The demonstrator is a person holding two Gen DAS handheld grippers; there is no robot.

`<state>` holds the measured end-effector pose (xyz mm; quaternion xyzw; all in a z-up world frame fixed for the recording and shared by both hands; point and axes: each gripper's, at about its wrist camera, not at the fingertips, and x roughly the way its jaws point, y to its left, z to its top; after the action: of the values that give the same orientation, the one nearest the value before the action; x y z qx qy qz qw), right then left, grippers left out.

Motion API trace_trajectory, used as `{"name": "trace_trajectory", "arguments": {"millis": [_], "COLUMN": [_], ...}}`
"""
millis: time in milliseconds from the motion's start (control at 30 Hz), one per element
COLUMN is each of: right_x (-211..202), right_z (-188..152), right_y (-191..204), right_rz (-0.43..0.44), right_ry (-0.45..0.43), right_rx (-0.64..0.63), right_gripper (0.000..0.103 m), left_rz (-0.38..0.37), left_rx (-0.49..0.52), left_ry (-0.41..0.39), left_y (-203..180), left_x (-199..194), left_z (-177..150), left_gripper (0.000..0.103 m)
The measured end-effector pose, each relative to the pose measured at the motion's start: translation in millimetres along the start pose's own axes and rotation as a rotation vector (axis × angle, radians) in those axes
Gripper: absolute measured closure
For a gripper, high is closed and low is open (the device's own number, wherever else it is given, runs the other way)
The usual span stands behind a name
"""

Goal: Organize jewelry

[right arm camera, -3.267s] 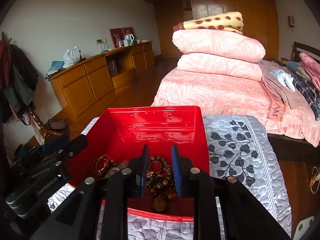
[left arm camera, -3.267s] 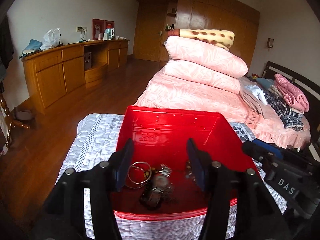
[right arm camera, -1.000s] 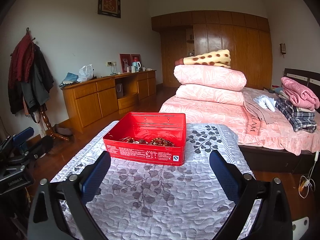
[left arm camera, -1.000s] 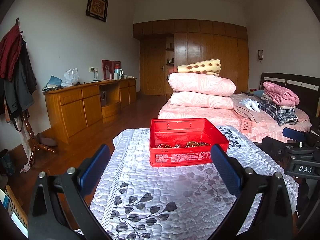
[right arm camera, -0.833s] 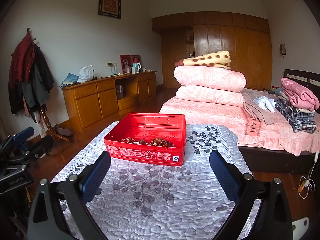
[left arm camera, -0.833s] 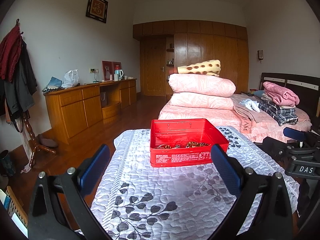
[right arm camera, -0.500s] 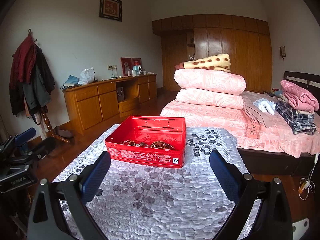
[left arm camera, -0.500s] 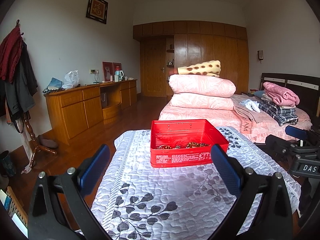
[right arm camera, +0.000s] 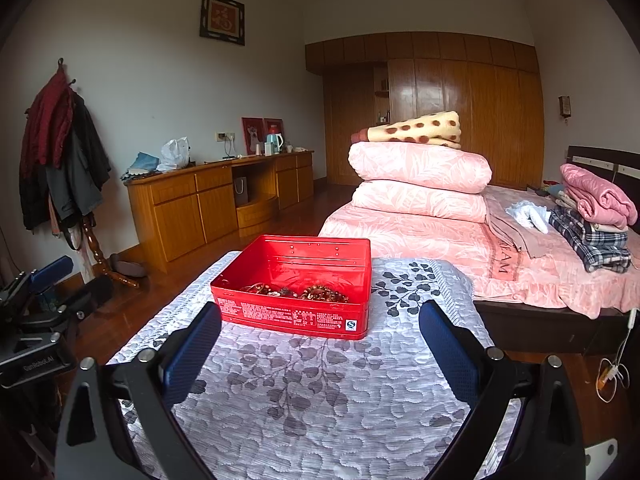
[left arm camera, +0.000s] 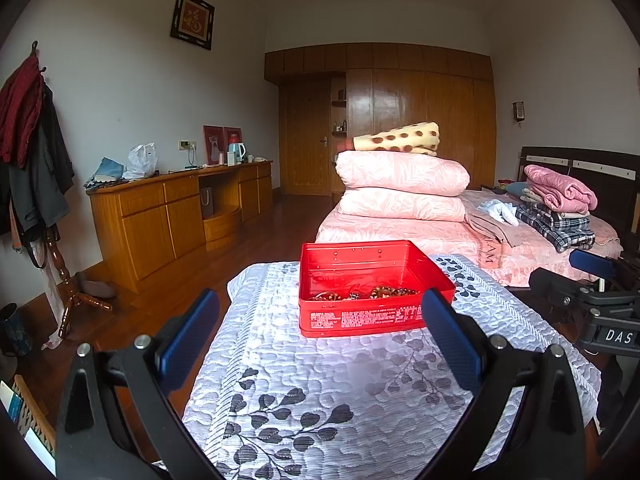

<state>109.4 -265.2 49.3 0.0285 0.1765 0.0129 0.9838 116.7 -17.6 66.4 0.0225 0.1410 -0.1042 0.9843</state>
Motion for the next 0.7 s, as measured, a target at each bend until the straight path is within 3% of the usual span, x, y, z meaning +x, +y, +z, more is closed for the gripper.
{"name": "trace_trajectory", "arguments": {"millis": [700], "right_x": [0.2], "right_z": [1.3], "right_y": [-0.1], "right_rz": [0.0], "right_ry": [-0.003], "right_rx": [0.001], "right_gripper": [0.006], "left_rz": [0.001], "left_rx": [0.003], "left_ry": [0.001], "left_y": [-0.4], "left_x": [0.4], "left_z": [0.0], "left_gripper": [0.005]}}
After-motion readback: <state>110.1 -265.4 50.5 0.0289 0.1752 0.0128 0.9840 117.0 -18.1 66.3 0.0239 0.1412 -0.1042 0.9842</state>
